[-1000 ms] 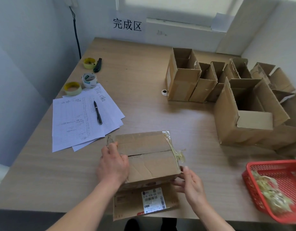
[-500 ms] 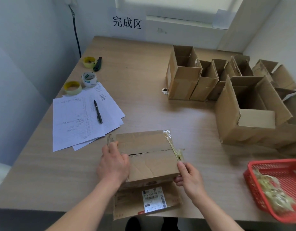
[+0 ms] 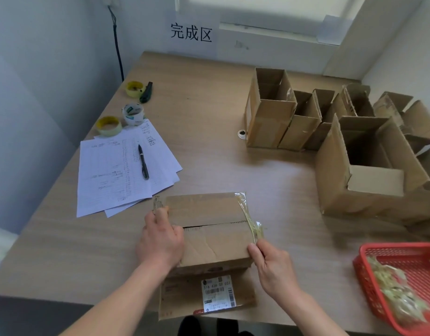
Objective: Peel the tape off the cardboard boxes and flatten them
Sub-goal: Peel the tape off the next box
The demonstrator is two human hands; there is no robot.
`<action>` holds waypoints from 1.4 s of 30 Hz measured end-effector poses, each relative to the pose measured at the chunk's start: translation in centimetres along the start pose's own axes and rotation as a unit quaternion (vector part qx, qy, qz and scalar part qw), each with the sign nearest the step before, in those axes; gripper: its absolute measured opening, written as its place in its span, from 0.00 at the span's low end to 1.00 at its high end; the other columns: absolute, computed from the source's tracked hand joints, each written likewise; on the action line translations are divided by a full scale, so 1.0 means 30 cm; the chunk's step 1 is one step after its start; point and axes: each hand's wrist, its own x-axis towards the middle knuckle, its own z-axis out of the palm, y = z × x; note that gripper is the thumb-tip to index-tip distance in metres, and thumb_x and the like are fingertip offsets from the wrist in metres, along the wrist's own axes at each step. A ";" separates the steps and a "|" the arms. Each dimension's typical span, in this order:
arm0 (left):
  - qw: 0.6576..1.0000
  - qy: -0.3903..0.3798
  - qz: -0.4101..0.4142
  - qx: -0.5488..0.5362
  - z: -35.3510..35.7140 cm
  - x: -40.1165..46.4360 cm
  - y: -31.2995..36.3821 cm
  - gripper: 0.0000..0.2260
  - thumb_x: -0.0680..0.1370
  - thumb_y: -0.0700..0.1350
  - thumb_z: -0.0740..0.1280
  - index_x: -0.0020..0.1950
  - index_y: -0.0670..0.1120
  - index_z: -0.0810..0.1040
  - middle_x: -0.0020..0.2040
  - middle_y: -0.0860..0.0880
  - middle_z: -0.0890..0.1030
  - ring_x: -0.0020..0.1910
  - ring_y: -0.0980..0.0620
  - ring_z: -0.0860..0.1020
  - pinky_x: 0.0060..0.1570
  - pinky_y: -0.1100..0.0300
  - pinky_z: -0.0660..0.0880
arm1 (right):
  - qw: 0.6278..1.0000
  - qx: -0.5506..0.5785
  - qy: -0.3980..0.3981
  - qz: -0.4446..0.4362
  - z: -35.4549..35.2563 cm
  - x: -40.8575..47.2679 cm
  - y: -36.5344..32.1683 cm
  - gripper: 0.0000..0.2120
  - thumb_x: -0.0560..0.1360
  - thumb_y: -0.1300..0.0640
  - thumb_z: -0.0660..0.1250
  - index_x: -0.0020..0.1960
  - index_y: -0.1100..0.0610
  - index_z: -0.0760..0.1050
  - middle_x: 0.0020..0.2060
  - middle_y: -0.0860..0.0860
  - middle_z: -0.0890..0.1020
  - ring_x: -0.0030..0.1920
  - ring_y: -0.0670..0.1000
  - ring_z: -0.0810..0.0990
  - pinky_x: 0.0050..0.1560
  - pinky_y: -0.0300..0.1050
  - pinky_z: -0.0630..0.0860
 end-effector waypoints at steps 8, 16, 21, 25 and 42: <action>0.992 0.004 -0.015 0.129 -0.006 0.001 0.030 0.22 0.78 0.49 0.55 0.73 0.51 0.62 0.74 0.45 0.61 0.70 0.43 0.65 0.61 0.47 0.69 | 0.987 0.120 -0.091 0.051 -0.024 0.036 0.041 0.16 0.82 0.51 0.61 0.37 0.54 0.72 0.30 0.56 0.79 0.32 0.58 0.77 0.37 0.62 0.75; 0.995 0.031 -0.062 0.076 0.056 -0.053 0.078 0.25 0.81 0.47 0.55 0.78 0.50 0.56 0.81 0.45 0.47 0.78 0.42 0.52 0.69 0.43 0.63 | 0.999 -0.013 0.036 -0.022 -0.124 0.153 -0.104 0.23 0.69 0.27 0.60 0.39 0.47 0.64 0.34 0.44 0.72 0.35 0.48 0.71 0.34 0.50 0.68; 0.994 0.045 -0.064 0.073 0.069 -0.050 0.066 0.25 0.80 0.47 0.55 0.78 0.50 0.58 0.81 0.44 0.50 0.78 0.42 0.55 0.69 0.43 0.65 | 0.992 -0.097 -0.072 0.045 -0.034 0.332 -0.183 0.36 0.66 0.28 0.68 0.65 0.47 0.62 0.58 0.48 0.72 0.57 0.54 0.76 0.50 0.48 0.71; 0.994 0.046 -0.064 0.077 0.076 -0.044 0.063 0.25 0.79 0.48 0.54 0.77 0.51 0.57 0.81 0.45 0.51 0.77 0.43 0.56 0.68 0.44 0.66 | 0.990 0.054 -0.100 0.088 0.003 0.386 -0.136 0.24 0.72 0.37 0.69 0.63 0.45 0.66 0.42 0.48 0.79 0.42 0.50 0.78 0.42 0.48 0.71; 0.990 0.041 -0.085 0.101 0.086 -0.036 0.062 0.26 0.79 0.49 0.54 0.78 0.53 0.57 0.81 0.47 0.49 0.77 0.45 0.57 0.69 0.48 0.65 | 0.917 0.278 -0.124 0.258 -0.046 0.437 -0.169 0.14 0.80 0.52 0.62 0.37 0.55 0.74 0.27 0.49 0.74 0.31 0.52 0.72 0.31 0.44 0.66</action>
